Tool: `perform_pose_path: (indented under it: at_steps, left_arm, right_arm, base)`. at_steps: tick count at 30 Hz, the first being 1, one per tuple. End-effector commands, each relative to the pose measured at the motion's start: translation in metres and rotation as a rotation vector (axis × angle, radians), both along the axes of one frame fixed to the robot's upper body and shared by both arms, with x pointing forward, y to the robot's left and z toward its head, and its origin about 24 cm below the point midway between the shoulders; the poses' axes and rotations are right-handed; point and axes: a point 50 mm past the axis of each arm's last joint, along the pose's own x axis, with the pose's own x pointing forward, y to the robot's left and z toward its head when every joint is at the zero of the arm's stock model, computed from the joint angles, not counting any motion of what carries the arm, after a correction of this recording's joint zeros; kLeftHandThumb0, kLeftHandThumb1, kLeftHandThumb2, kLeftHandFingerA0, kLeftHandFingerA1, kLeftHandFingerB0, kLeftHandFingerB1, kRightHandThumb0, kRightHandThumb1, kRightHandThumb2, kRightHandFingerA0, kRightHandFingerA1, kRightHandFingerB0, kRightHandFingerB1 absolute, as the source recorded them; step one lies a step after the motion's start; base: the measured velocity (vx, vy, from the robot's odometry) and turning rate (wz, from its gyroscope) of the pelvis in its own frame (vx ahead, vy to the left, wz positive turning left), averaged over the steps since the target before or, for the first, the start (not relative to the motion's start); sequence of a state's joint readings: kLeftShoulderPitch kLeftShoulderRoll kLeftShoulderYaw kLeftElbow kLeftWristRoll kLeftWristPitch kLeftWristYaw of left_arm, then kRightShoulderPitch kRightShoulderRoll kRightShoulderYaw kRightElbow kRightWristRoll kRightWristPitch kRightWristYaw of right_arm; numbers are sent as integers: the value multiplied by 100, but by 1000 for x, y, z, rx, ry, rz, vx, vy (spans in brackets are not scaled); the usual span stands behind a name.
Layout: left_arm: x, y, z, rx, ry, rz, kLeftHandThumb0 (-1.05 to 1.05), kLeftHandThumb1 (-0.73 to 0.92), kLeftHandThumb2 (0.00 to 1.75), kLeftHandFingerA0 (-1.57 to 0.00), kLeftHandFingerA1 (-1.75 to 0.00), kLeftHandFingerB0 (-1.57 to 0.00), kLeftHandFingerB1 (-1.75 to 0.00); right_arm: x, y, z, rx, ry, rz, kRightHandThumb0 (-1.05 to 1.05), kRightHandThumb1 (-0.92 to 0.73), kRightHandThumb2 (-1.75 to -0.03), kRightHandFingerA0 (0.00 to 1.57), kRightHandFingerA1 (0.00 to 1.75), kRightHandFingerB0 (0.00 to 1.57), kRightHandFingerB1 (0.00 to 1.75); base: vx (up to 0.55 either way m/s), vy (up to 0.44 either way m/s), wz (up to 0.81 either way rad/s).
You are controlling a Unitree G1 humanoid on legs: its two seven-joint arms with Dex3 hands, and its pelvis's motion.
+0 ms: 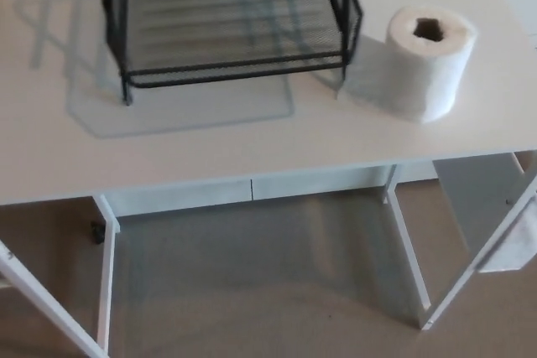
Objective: The robot walks towards a desk on which a file tray is kept in the middle and a toilet paper roll is kept on its right. The robot uses its right hand to hook on finger in the gap of the roll and grabs it, lifts it and places it on the tray.
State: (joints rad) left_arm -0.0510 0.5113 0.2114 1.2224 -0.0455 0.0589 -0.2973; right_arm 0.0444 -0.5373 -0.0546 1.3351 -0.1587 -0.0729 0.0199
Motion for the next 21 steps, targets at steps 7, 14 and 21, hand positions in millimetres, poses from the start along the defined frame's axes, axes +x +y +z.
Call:
perform_pose_path:
  at_steps: [7,14,21]
  left_arm:
    - [2,8,8,33,-10,-6,-99,69,175,-47,-132,-30,-122]
    - [2,9,8,35,-10,-7,-99,69,175,-47,-132,-30,-122]
    - [2,9,9,35,-10,-7,-99,69,175,-47,-132,-30,-122]
  right_arm:
    - [-3,-1,1,-5,2,-10,-81,-92,-85,34,50,21,39]
    - [-3,-1,0,-4,2,-11,-81,-92,-85,34,50,21,39]
    - [-3,-1,0,-4,2,-11,-81,-92,-85,34,50,21,39]
  base:
    - [-17,83,11]
    - [-37,-67,3]
    - [0,0,0]
